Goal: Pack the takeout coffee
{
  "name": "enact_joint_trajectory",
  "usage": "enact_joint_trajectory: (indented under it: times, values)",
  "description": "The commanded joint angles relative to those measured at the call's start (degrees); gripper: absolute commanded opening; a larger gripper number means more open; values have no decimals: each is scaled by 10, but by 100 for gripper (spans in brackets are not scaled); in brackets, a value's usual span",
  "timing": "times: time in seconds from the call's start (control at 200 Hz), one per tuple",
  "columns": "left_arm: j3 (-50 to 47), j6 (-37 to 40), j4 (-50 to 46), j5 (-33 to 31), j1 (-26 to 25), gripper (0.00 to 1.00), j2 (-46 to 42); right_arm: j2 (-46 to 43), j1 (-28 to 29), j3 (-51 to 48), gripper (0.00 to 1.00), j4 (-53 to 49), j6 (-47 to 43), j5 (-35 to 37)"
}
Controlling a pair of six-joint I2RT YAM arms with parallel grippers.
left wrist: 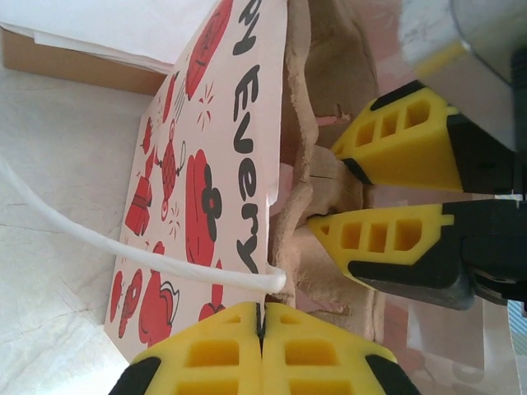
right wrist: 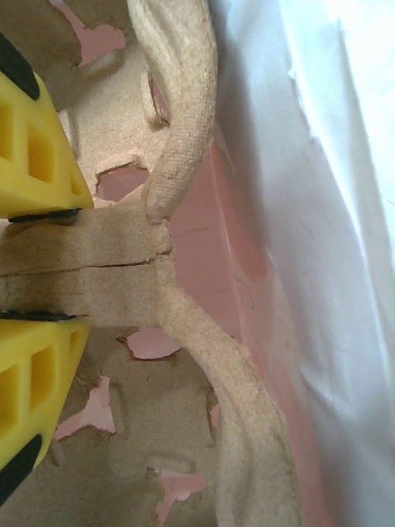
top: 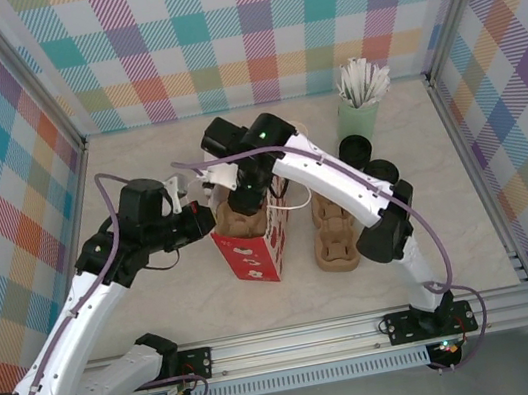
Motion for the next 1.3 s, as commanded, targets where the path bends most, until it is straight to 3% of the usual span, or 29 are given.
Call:
enact_joint_trajectory:
  times: [0.0,0.605,1.295]
  values:
    - [22,17,0,13,8,3,-11,18,8,10,30,-3,-25,7]
    - [16,-2,-34,-65,7,2,-36,-16,7,-60,30,-10,-17,28]
    - [3,4,-12,-41,7,2,-45,4,6,-111,30,0,-12,33]
